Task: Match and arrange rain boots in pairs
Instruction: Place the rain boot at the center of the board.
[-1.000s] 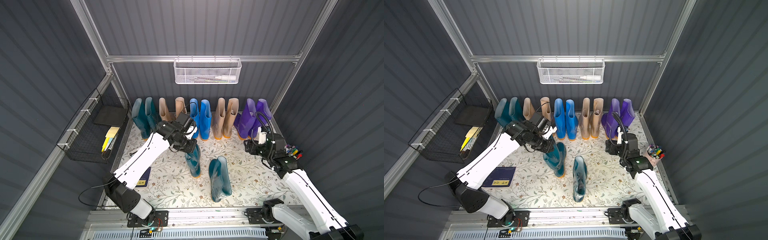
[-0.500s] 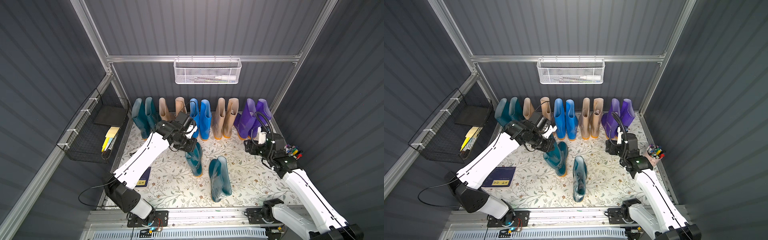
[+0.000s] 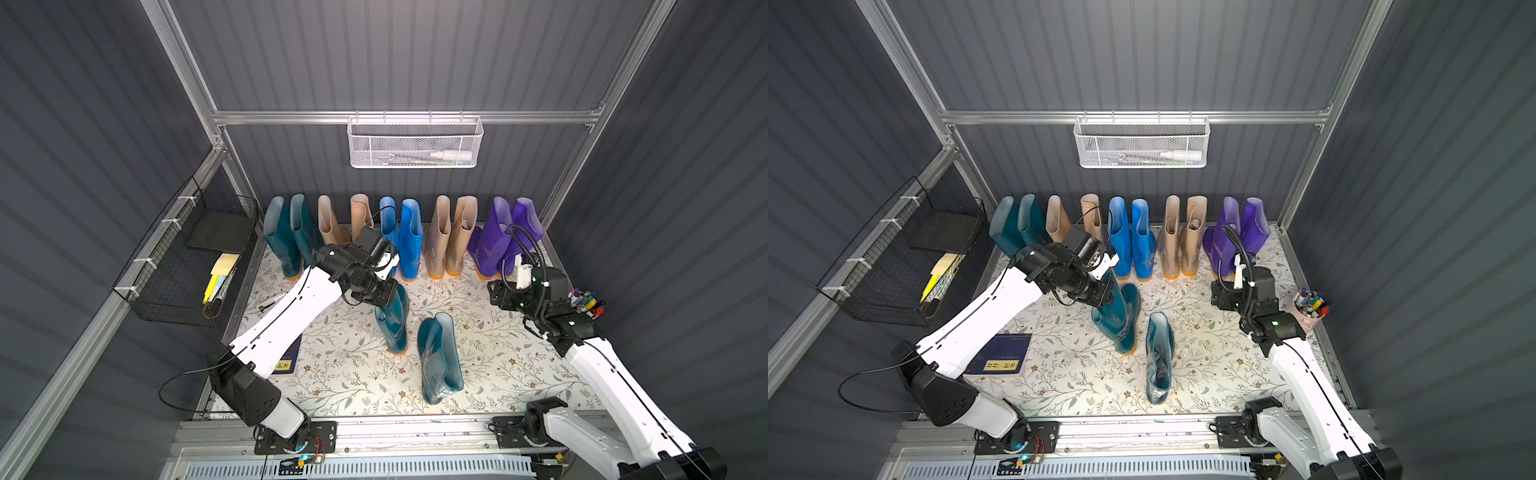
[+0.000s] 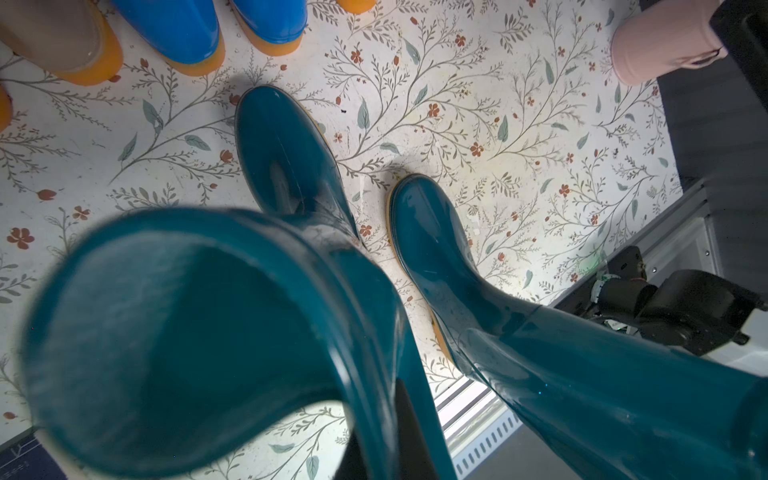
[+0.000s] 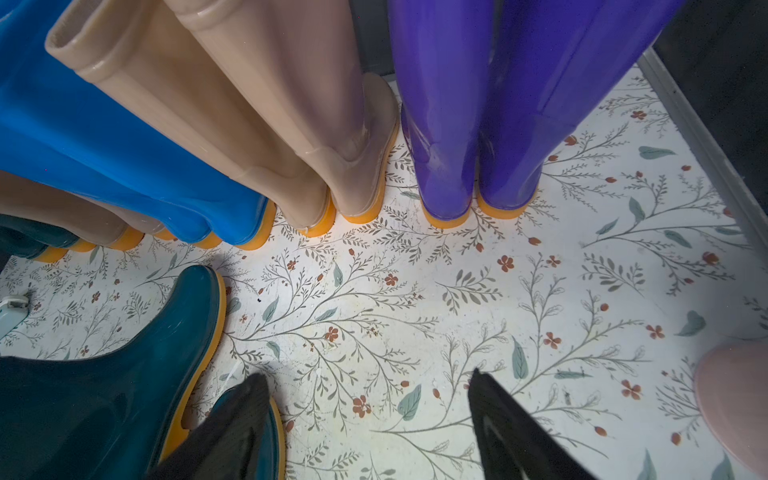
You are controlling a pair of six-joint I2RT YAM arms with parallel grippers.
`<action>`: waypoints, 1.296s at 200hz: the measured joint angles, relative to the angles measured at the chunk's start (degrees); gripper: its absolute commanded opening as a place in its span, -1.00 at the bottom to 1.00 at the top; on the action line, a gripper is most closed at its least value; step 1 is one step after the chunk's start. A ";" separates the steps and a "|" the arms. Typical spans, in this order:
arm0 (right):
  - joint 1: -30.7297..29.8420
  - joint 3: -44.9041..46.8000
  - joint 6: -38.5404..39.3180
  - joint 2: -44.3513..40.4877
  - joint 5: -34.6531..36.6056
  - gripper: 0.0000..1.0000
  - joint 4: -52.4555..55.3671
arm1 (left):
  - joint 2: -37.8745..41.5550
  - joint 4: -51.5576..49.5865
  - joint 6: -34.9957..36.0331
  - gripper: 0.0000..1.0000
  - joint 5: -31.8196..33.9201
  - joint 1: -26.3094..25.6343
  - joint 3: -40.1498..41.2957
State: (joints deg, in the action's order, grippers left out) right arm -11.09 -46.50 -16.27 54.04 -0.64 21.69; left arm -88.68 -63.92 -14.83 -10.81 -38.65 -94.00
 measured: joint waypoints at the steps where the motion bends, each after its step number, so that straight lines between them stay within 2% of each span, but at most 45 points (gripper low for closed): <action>1: 0.00 0.00 0.00 0.00 0.00 0.57 0.02 | 0.00 0.09 -0.22 -0.94 -0.04 0.00 0.04; 14: 0.00 0.00 0.00 0.00 0.00 0.58 0.22 | 0.04 1.05 -0.83 -0.99 -0.44 0.00 0.66; 59: 0.00 0.02 0.09 0.00 0.00 0.58 0.24 | 0.55 4.11 -3.30 -0.98 -1.05 0.00 2.10; 106: 0.00 0.02 0.26 0.00 0.11 0.58 0.33 | 0.57 4.92 -4.31 -0.91 -1.05 0.00 2.10; 113: 0.00 0.02 0.26 0.00 0.20 0.59 0.35 | 0.57 4.90 -4.31 -0.83 -1.05 0.00 2.10; 128: 0.00 0.02 0.31 0.00 0.33 0.59 0.57 | 0.57 4.92 -4.15 -0.49 -1.03 0.00 2.10; 148: 0.02 0.02 0.39 0.00 0.44 0.59 0.76 | 0.61 5.92 -4.28 -0.19 -1.18 0.00 2.10; 174: 0.00 0.02 0.46 0.00 0.44 0.59 0.79 | 0.68 6.93 -4.26 0.07 -1.27 0.00 2.10; 226: 0.00 0.02 1.09 -0.48 -1.38 0.60 0.94 | 1.92 7.93 -3.58 0.44 -1.73 0.00 1.70; 259: 0.00 -0.02 1.36 -2.01 -4.37 0.60 3.28 | 4.76 10.69 -3.19 0.54 -3.06 0.00 0.94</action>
State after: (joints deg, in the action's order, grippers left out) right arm -11.09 -46.52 -14.92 52.03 -5.02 24.97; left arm -83.92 -53.23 -18.02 -13.87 -38.65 -93.06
